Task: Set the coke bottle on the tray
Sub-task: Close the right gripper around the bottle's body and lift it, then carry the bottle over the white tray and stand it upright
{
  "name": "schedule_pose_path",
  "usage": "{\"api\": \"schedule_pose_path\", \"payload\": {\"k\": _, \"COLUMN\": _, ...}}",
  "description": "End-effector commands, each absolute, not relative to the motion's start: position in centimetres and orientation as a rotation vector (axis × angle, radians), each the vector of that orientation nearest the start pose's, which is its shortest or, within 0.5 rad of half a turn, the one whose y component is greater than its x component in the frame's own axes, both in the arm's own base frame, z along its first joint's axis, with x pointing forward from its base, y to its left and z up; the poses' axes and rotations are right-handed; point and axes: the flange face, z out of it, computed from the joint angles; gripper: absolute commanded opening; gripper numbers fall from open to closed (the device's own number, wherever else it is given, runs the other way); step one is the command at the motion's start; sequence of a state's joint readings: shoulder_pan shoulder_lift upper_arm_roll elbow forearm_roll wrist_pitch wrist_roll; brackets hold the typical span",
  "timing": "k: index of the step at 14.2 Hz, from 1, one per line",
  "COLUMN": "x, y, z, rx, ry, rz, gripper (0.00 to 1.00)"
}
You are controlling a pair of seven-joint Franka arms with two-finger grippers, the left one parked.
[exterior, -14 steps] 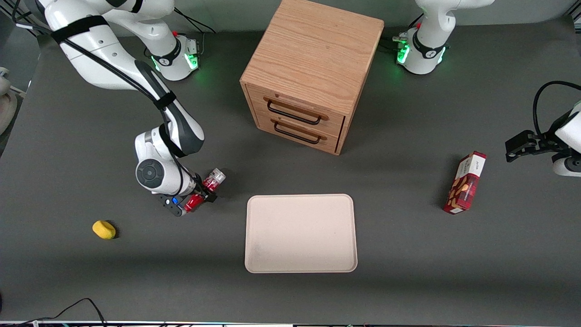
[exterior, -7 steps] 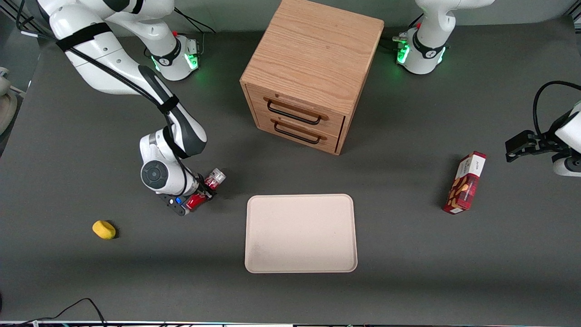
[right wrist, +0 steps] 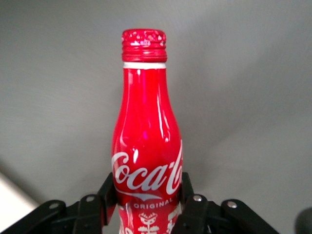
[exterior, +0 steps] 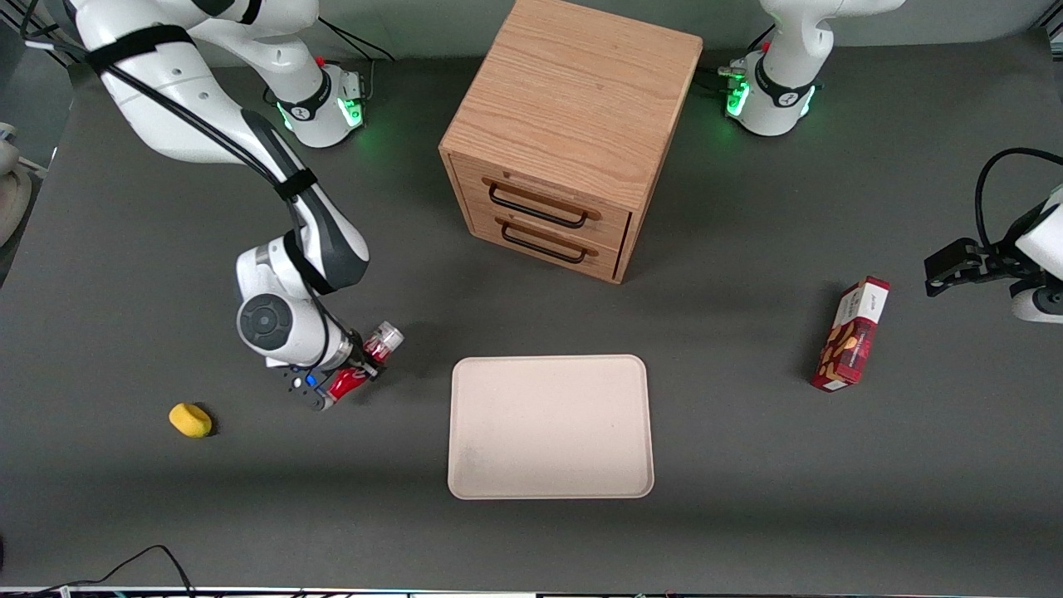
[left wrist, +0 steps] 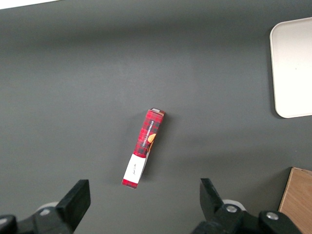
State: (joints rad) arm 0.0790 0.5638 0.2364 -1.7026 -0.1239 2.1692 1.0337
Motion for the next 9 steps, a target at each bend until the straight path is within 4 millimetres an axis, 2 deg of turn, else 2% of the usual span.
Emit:
{"api": "schedule_pose_path", "payload": {"k": 1, "x": 67.1, "y": 20.3, "z": 34.4, "rx": -3.028, "ry": 0.803, "rz": 0.004, "gripper": 0.09}}
{"api": "schedule_pose_path", "payload": {"k": 2, "x": 68.2, "y": 20.5, "z": 35.7, "rx": -3.028, "ry": 0.705, "rz": -0.038, "gripper": 0.09}}
{"api": "schedule_pose_path", "payload": {"k": 4, "x": 69.9, "y": 24.7, "z": 37.7, "rx": -3.006, "ry": 0.592, "rz": -0.101, "gripper": 0.09}}
{"api": "schedule_pose_path", "payload": {"k": 6, "x": 71.7, "y": 29.2, "z": 37.4, "rx": -2.993, "ry": 0.475, "rz": -0.103, "gripper": 0.09}}
{"api": "schedule_pose_path", "payload": {"k": 7, "x": 72.3, "y": 30.9, "z": 37.1, "rx": -2.986, "ry": 0.344, "rz": -0.130, "gripper": 0.09}}
{"api": "schedule_pose_path", "payload": {"k": 8, "x": 72.6, "y": 31.7, "z": 36.1, "rx": -2.979, "ry": 0.162, "rz": -0.130, "gripper": 0.09}}
{"api": "schedule_pose_path", "payload": {"k": 9, "x": 72.7, "y": 32.0, "z": 34.7, "rx": -2.954, "ry": -0.005, "rz": -0.108, "gripper": 0.04}}
